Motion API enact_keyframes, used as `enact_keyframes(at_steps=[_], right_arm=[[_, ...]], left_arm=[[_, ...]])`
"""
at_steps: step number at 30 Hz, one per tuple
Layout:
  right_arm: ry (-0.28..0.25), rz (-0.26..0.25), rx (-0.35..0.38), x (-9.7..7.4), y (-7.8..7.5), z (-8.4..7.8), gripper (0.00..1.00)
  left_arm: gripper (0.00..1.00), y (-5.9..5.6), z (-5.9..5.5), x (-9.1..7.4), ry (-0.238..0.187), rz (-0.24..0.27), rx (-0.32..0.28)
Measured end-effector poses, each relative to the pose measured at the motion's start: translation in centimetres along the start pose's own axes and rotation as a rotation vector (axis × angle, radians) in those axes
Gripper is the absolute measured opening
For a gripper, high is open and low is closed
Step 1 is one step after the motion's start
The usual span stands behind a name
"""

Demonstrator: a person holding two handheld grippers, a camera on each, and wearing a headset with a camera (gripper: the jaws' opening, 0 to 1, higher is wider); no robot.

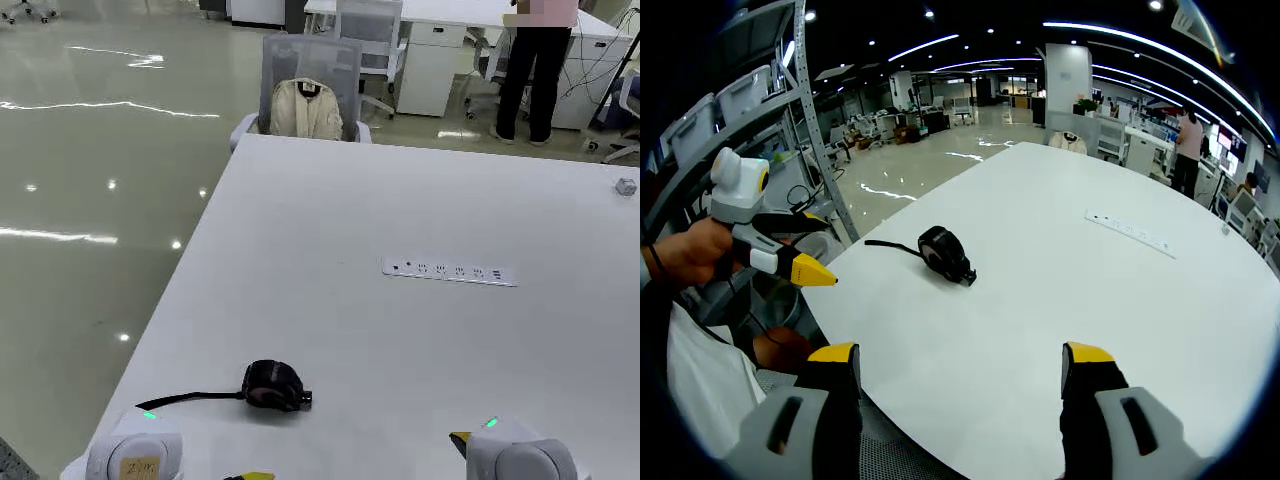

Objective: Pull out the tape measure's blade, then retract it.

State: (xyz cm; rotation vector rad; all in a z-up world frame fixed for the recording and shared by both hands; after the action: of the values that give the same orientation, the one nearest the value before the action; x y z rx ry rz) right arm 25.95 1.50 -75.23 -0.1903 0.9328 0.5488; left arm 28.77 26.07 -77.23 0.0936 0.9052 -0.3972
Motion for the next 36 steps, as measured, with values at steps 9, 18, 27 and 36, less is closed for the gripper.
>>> enact_keyframes(at_steps=[9,18,27,36], right_arm=[[0.013,0.004,-0.010,0.9,-0.2,0.1,0.83],[0.022,0.015,-0.025,2.0,-0.4,0.4,0.81],[0.030,0.032,-0.042,3.1,-0.6,1.0,0.80],[0.036,0.041,-0.056,4.0,-0.9,1.5,0.79]], left_arm=[[0.95,0.2,0.4,0.9,0.007,-0.006,0.013],[0.94,0.5,0.8,1.6,0.007,-0.013,0.026],[0.93,0.7,1.4,2.7,0.014,-0.018,0.031],[0.93,0.2,1.8,3.6,0.026,-0.033,0.051]])
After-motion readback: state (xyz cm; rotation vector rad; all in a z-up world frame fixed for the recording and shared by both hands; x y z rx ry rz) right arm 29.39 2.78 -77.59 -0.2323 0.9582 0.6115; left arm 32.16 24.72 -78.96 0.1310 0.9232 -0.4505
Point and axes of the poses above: the centre of the closed fingertips' face, and the gripper's own axes: x roughly forward along the fingers, y roughly to its left, z roughly out of its top, the point moved 4 cm from there along -x, roughly backward along the fingers, and after that the axes turned 11 degrees about y, right-handed, at the moved point
